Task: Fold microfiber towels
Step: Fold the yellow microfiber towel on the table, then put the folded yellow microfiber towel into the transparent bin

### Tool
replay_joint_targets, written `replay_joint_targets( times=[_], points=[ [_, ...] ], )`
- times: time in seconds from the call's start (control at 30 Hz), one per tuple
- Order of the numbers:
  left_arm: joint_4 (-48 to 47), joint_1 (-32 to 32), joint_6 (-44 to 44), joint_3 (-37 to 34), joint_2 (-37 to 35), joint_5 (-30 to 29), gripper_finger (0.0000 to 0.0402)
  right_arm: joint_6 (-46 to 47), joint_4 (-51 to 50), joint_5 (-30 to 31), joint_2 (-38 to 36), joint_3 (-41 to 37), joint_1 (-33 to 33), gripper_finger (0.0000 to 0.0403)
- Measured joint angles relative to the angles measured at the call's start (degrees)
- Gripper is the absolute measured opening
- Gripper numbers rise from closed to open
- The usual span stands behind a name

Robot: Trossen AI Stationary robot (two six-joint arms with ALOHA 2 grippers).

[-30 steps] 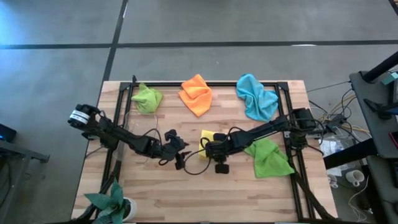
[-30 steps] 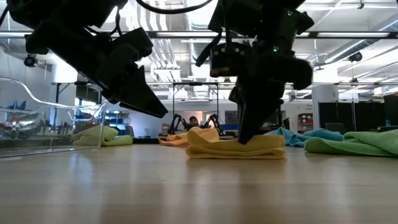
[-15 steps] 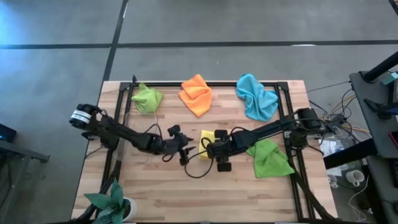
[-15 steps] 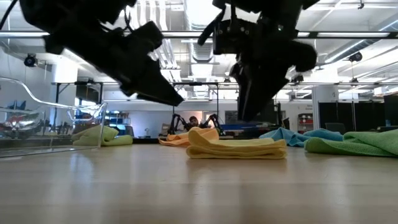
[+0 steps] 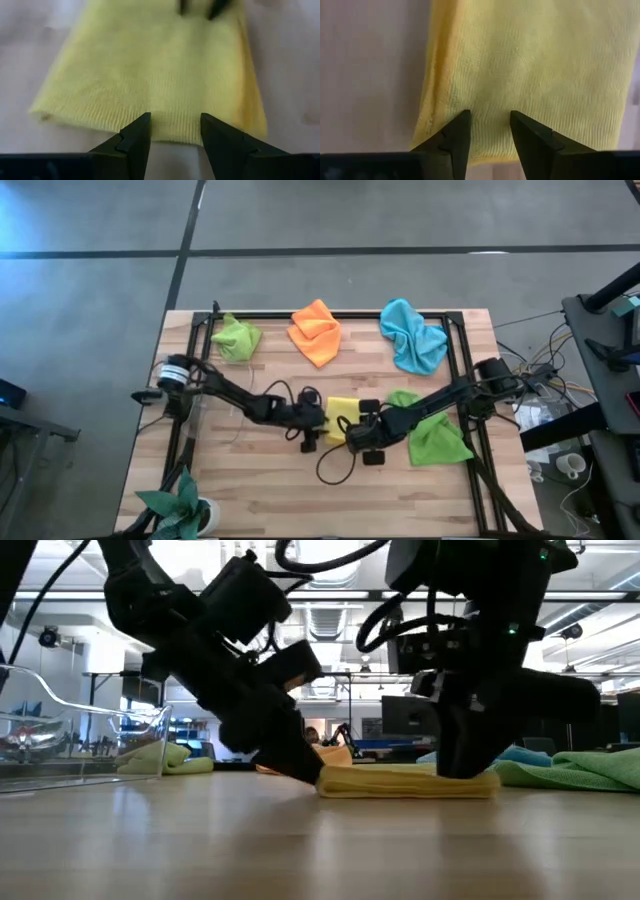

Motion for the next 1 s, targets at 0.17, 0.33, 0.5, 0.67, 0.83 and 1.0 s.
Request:
replay_joint_targets(
  times=[0.17,0.33,0.5,0.67,0.83,1.0],
  points=[
    [-0.7,-1.5,-0.2,0.7,-0.4,4.9,0.0157,-2.0,-2.6,-0.3,-0.7,0.1,-0.2,0.0171],
    [-0.7,-2.7,0.2,1.0,-6.0,5.4,0.0157,-4.1,-3.0,-0.1,-5.1,3.2,-0.5,0.0196],
    [-0.7,-2.6,0.2,0.9,-10.2,1.6,0.0157,-8.0,-0.9,2.2,-8.9,3.5,-5.0,0.0198],
    [-11.4,-2.8,-0.8,0.9,-16.6,-1.3,0.0157,-12.8,0.9,-2.7,-8.2,3.5,-12.3,0.0199],
    [-21.0,-4.8,-5.4,-2.7,-27.9,-7.0,0.0157,-18.4,1.9,-10.9,-5.7,5.5,-17.0,0.0199],
    [-20.0,-5.9,-7.4,-9.4,-37.4,-10.1,0.0157,-25.1,1.1,-12.4,-0.5,8.6,-18.6,0.0199]
  ],
)
